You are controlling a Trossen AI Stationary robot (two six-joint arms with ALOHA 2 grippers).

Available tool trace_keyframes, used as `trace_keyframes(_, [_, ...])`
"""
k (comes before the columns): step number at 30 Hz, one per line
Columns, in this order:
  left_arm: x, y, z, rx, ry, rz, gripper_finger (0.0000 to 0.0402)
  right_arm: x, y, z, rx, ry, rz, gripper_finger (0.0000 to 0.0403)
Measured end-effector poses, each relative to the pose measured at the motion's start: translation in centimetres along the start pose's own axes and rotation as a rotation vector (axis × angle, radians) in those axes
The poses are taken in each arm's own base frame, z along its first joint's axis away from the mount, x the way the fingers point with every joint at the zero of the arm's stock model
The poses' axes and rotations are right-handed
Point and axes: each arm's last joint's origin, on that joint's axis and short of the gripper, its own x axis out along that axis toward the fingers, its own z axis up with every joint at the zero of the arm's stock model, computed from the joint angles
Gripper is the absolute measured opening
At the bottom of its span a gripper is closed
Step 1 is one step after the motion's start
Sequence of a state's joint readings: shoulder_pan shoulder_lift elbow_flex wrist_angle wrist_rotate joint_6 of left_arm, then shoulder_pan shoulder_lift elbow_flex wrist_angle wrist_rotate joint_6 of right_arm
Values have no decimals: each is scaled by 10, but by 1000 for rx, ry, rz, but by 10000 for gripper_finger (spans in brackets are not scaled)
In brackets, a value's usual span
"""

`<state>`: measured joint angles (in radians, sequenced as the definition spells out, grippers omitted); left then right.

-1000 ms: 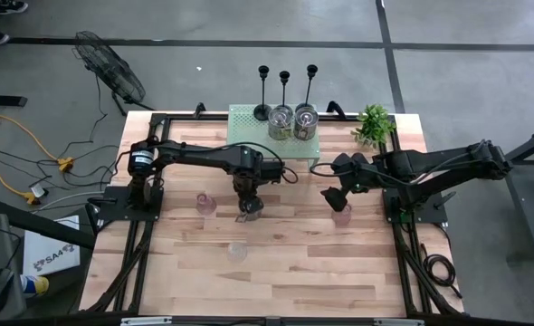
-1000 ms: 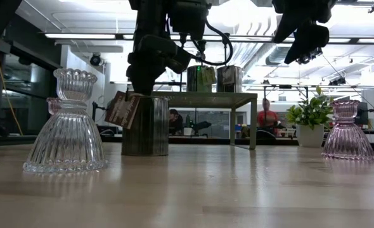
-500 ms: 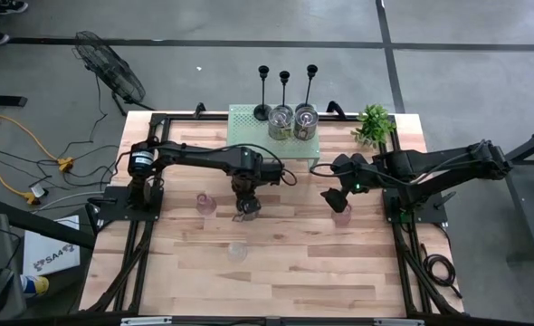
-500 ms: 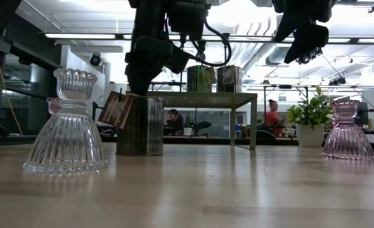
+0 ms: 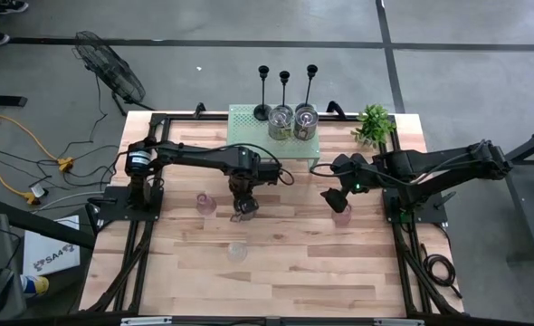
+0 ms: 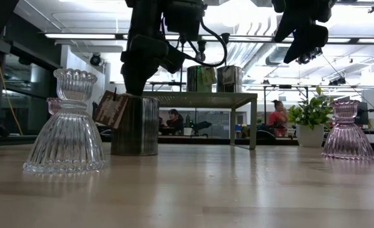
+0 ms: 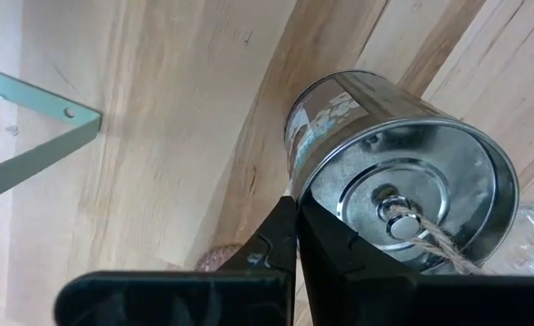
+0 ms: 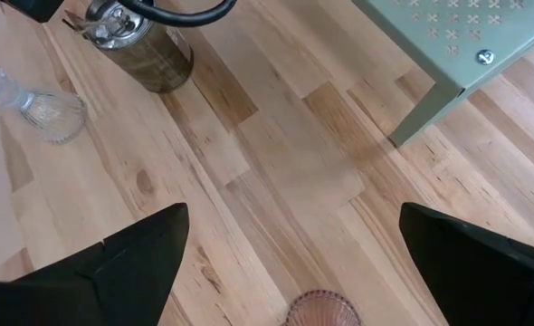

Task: Pick & Place candle stick holders
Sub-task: Put the silver scented candle on the shelf aligned with the silver scented candles

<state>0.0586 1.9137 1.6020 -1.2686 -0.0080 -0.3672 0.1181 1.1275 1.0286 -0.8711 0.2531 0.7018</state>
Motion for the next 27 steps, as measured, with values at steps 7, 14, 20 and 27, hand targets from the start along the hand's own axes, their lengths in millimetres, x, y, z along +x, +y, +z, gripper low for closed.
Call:
trace_keyframes(7, [-1, 0, 0, 4, -2, -6, 0, 0, 0, 0, -4, -1, 0, 392])
trace_keyframes(14, [-2, 0, 0, 4, -5, -9, 0, 0, 0, 0, -8, -1, -1, 392])
trace_keyframes(20, [-3, 0, 0, 27, -7, -17, 0, 0, 0, 0, -11, 0, 0, 392])
trace_keyframes(27, [-3, 0, 0, 48, -6, -21, 0, 0, 0, 0, -11, 1, 1, 392])
